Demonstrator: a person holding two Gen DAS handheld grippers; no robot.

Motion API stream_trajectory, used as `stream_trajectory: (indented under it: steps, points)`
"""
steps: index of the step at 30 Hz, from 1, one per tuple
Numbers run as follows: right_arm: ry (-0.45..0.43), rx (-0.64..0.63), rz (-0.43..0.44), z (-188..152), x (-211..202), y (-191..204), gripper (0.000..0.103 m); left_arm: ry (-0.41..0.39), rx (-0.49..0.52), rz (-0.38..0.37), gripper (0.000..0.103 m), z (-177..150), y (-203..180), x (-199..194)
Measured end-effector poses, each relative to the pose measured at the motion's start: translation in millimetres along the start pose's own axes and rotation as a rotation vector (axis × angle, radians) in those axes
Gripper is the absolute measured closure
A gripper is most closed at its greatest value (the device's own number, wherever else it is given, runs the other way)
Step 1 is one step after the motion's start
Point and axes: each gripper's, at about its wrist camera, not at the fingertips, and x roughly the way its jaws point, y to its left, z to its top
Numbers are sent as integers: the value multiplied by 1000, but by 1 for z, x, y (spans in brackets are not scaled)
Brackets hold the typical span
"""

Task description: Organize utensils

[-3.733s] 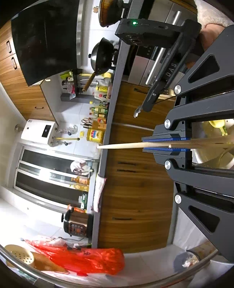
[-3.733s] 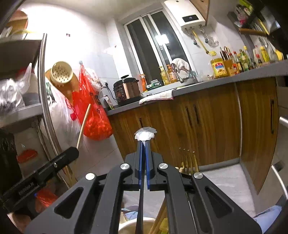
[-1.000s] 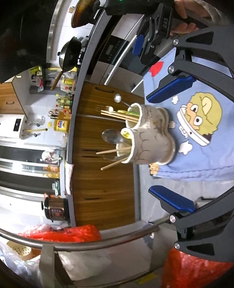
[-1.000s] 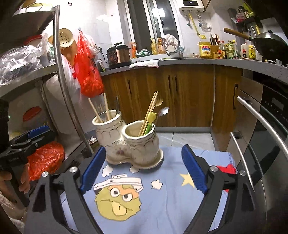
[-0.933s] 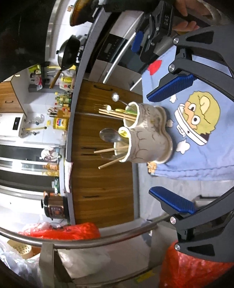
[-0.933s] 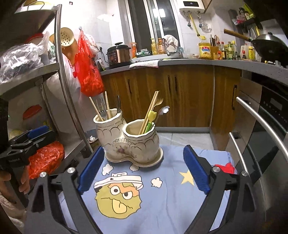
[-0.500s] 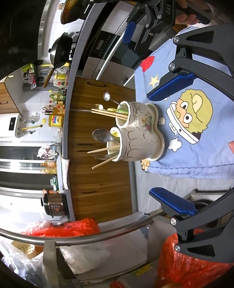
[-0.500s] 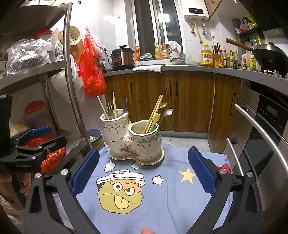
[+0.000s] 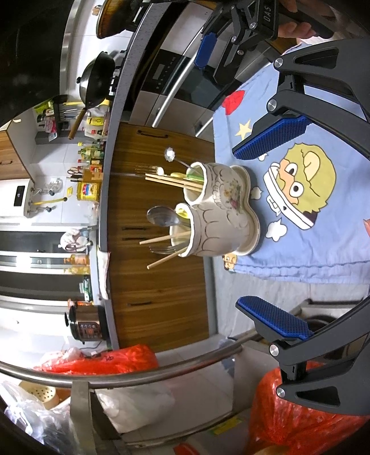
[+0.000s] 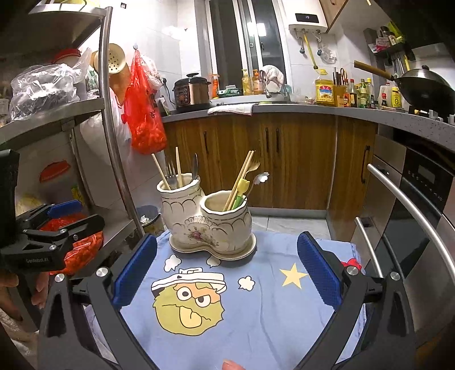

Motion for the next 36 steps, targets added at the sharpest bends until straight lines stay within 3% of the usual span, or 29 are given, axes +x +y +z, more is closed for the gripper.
stream_trajectory:
  steps: [36]
  points:
    - [4, 1, 0, 0, -1, -1, 6, 7, 1, 20, 7, 0, 0, -2]
